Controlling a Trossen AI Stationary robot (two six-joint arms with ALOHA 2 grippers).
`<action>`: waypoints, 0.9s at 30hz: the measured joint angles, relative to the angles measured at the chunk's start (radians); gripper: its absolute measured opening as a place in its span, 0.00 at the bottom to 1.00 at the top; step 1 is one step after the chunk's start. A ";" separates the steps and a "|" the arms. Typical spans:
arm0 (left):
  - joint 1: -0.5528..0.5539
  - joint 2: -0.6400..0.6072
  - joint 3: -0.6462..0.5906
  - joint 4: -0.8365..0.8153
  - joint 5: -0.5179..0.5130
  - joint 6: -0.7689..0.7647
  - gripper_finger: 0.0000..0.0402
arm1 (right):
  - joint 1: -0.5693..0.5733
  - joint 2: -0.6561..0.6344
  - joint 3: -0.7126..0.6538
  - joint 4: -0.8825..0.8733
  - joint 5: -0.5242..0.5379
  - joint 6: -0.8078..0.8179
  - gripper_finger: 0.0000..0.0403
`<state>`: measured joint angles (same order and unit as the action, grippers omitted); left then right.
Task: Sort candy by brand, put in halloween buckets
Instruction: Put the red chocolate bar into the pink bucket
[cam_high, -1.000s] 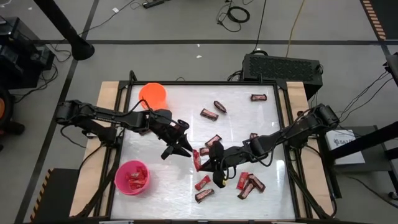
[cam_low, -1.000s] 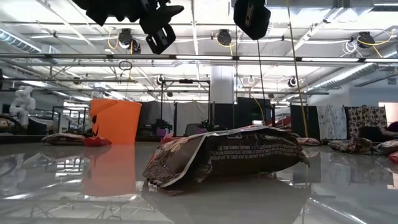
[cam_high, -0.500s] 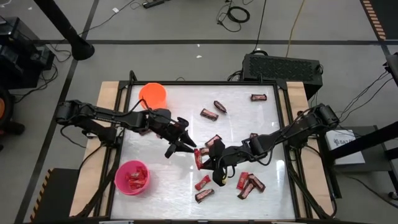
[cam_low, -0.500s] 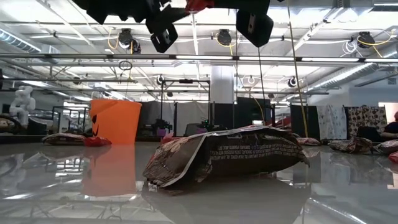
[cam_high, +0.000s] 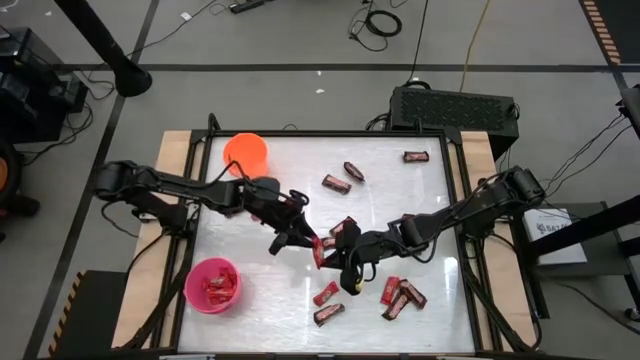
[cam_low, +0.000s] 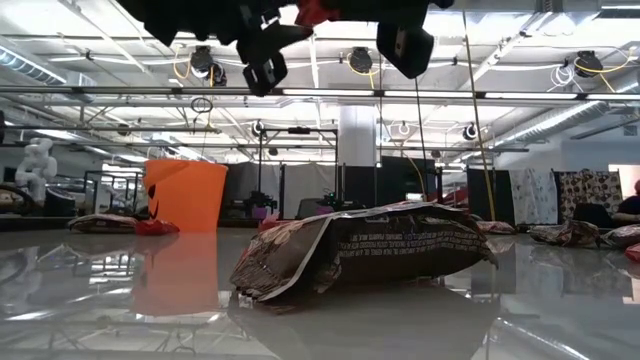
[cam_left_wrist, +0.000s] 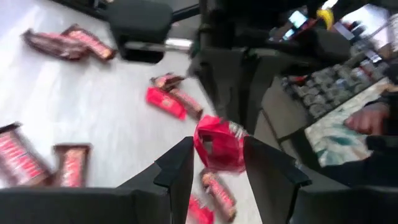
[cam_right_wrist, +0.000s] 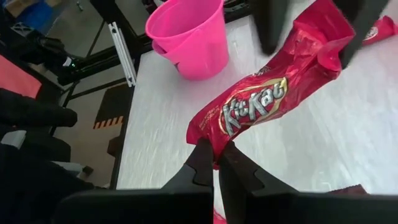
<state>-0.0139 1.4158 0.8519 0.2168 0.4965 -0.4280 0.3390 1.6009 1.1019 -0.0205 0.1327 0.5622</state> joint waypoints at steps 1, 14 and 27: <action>0.000 0.010 0.000 0.017 0.007 -0.009 0.36 | -0.001 0.000 0.000 0.000 0.000 0.000 0.00; 0.003 0.037 0.000 0.059 0.023 -0.038 0.30 | -0.004 0.000 0.000 -0.005 0.000 0.001 0.00; 0.005 0.037 0.000 0.059 0.023 -0.039 0.09 | -0.004 0.000 0.000 -0.010 -0.003 0.002 0.12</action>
<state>-0.0086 1.4528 0.8516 0.2756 0.5194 -0.4667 0.3347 1.6009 1.1023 -0.0303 0.1295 0.5640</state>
